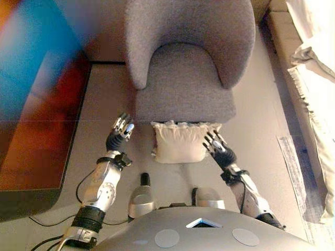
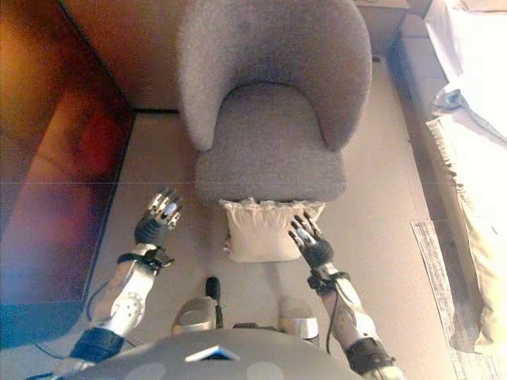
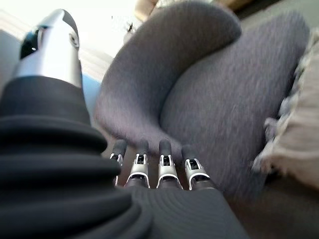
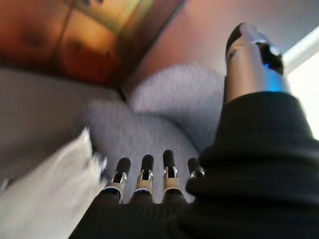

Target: Pick up the cushion and take it to the sofa

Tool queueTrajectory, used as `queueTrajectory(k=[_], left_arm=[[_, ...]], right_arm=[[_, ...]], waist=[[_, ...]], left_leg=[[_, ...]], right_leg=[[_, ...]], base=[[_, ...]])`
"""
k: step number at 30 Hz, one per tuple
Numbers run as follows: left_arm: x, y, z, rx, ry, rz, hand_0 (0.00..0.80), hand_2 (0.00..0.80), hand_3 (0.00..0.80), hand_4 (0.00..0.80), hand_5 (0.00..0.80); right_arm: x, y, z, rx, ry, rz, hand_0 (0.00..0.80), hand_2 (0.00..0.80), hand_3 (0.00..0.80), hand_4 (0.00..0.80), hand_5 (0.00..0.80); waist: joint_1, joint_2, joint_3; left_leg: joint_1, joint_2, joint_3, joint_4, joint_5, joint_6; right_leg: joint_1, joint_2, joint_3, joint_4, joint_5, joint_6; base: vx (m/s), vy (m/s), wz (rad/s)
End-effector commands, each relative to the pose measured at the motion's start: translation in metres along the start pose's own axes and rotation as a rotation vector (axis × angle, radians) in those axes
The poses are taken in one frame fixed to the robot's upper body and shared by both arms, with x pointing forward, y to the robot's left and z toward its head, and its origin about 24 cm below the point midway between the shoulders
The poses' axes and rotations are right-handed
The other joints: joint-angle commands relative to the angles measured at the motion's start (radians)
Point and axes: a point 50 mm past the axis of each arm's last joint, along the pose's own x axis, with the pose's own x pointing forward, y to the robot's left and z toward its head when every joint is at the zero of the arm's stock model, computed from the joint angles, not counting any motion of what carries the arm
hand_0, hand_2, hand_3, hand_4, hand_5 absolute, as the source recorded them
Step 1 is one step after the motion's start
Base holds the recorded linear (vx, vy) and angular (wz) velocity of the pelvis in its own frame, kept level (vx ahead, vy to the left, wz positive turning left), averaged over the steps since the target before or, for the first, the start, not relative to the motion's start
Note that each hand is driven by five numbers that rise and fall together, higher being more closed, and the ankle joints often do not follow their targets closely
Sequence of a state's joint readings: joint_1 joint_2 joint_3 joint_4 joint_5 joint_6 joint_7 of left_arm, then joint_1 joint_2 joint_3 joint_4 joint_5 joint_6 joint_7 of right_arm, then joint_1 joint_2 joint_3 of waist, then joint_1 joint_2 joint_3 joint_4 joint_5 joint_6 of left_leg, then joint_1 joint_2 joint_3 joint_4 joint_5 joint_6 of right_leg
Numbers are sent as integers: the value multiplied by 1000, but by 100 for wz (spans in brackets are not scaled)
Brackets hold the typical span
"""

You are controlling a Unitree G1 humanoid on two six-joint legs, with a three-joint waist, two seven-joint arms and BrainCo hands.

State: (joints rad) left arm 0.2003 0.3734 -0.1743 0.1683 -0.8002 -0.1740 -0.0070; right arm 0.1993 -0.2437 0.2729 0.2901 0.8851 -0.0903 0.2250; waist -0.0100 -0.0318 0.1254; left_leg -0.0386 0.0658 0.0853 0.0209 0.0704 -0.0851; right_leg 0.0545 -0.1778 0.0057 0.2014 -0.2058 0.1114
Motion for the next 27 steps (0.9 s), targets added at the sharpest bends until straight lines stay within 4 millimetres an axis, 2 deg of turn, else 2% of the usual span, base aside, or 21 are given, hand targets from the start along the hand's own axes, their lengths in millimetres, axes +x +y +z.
queueTrajectory(k=[1,4,6,7,9,10,12,15,17,19,21,24,25,27], left_arm=[[-12,8,14,10,-84,-28,0,0,0,0,0],[-13,4,15,20,-83,-75,0,0,0,0,0],[-9,-1,17,43,-83,-119,0,0,0,0,0],[-7,-4,17,51,-80,-137,0,0,0,0,0],[-7,-5,17,51,-79,-147,0,0,0,0,0],[-7,-4,18,50,-84,-147,0,0,0,0,0],[-8,-3,20,48,-95,-139,0,0,0,0,0],[-10,0,26,55,-111,-147,0,0,0,0,0],[-10,-1,28,54,-120,-157,0,0,0,0,0],[-11,-1,29,31,-126,-165,0,0,0,0,0],[-12,1,29,-2,-132,-156,0,0,0,0,0],[-14,1,23,-5,-120,-137,0,0,0,0,0],[-15,-1,20,-23,-116,-112,0,0,0,0,0],[-15,-6,21,-57,-122,-93,0,0,0,0,0]], right_arm=[[-1,3,17,-29,-52,57,0,0,0,0,0],[3,6,15,-23,-47,52,0,0,0,0,0],[6,10,13,-9,-58,57,0,0,0,0,0],[7,13,11,-3,-59,63,0,0,0,0,0],[8,17,7,-3,-45,81,0,0,0,0,0],[9,19,5,-12,-33,97,0,0,0,0,0],[9,23,4,-22,-22,113,0,0,0,0,0],[9,25,9,-20,-37,121,0,0,0,0,0],[10,25,14,-19,-47,123,0,0,0,0,0],[14,22,19,-20,-47,119,0,0,0,0,0],[18,19,21,-24,-39,120,0,0,0,0,0],[20,16,19,-16,-14,101,0,0,0,0,0],[20,18,18,-19,-2,96,0,0,0,0,0],[15,22,17,-11,11,118,0,0,0,0,0]], waist=[[13,2,-55],[27,-13,-72],[29,-7,-76],[24,7,-72],[21,31,-59],[22,33,-52],[18,24,-43],[-8,-15,-30],[-34,-27,-14],[-54,-39,-8],[-63,-37,-6],[-70,-29,-20],[-72,-22,-25],[-75,-17,-31]], left_leg=[[-94,75,-59,64,27,29],[-97,35,-47,76,-3,59],[-94,10,-13,98,-38,101],[-75,7,-8,100,-50,113],[-39,11,1,97,-65,120],[-22,10,1,91,-67,116],[-4,7,2,86,-71,102],[30,7,-6,85,-95,61],[59,17,-8,93,-138,43],[91,24,-6,102,-185,35],[135,47,-15,95,-202,30],[156,103,-40,123,-172,8],[160,133,-53,148,-123,-11],[122,164,-67,222,-26,-31]], right_leg=[[24,-35,7,6,181,36],[26,-62,7,55,254,43],[-16,-73,-7,237,341,44],[-74,-71,-14,348,380,38],[-152,-81,-39,493,397,27],[-179,-97,-51,494,397,21],[-197,-102,-66,415,394,19],[-223,-111,-61,96,394,26],[-225,-105,-53,-93,401,49],[-254,-110,-41,-238,501,83],[-268,-98,-25,-229,513,87],[-251,-67,-14,-156,437,81],[-247,-52,-18,-133,413,68],[-226,-25,-19,-125,384,36]], base=[[180,90,1],[167,141,5],[125,240,15],[126,268,14],[187,218,-5],[248,77,-20],[243,-98,-40],[342,-309,-28],[372,-314,-29],[434,-309,-12],[412,-289,14],[354,-261,43],[343,-244,52],[250,-204,30]])
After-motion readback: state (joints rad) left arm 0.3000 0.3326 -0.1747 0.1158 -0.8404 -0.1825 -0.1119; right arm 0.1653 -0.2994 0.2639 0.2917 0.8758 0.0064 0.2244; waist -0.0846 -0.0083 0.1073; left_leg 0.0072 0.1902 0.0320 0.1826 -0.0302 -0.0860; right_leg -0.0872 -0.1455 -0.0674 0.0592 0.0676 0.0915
